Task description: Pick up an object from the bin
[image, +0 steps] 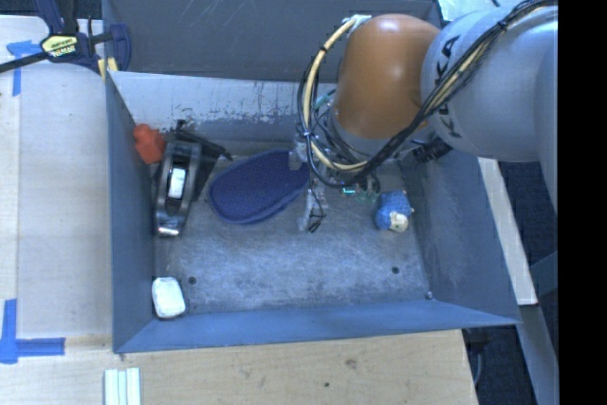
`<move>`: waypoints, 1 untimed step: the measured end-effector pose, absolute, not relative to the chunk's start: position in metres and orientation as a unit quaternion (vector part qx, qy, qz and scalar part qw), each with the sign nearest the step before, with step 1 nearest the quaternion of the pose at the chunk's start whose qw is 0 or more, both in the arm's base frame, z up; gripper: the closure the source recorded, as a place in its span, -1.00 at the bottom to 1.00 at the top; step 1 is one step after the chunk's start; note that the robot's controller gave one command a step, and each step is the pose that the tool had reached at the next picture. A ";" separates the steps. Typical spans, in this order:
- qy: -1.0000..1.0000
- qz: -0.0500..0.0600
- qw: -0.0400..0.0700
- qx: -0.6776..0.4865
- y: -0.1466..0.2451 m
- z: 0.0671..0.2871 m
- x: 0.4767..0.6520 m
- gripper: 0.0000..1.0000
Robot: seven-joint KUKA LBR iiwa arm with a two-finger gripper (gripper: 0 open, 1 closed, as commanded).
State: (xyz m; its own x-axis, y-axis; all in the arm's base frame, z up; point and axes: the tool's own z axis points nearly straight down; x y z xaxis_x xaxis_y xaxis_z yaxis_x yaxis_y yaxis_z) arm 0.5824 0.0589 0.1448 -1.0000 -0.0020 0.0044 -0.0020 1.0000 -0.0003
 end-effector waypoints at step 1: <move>-0.995 0.000 -0.002 -0.099 0.054 0.122 0.602 -1.00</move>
Offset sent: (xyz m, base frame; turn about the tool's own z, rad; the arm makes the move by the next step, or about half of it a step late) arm 0.0186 -0.0037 -0.0223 0.2001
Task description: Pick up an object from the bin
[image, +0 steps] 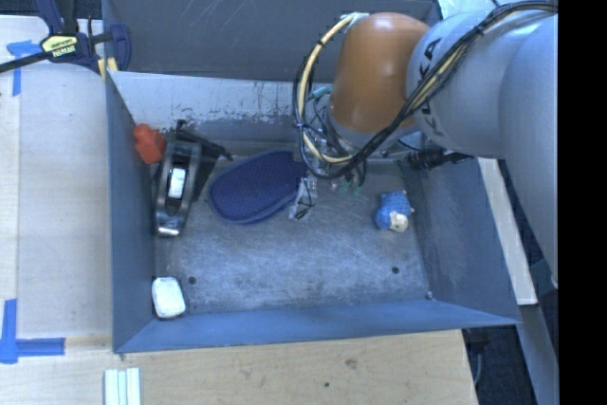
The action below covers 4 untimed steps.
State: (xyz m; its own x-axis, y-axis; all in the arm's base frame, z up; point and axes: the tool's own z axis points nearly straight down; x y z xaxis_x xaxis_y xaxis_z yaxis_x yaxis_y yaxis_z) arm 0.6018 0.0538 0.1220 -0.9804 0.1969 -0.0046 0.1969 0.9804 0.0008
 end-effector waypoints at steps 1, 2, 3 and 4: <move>0.995 0.000 0.004 0.097 0.097 0.071 0.601 -1.00; 0.999 0.000 0.003 0.044 0.180 0.072 0.562 -1.00; 0.999 0.001 0.002 0.046 0.179 0.074 0.562 1.00; 1.000 0.001 0.006 0.003 0.186 0.246 0.577 1.00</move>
Offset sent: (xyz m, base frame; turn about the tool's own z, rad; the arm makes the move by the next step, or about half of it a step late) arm -0.0030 0.0420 -0.0514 -0.0008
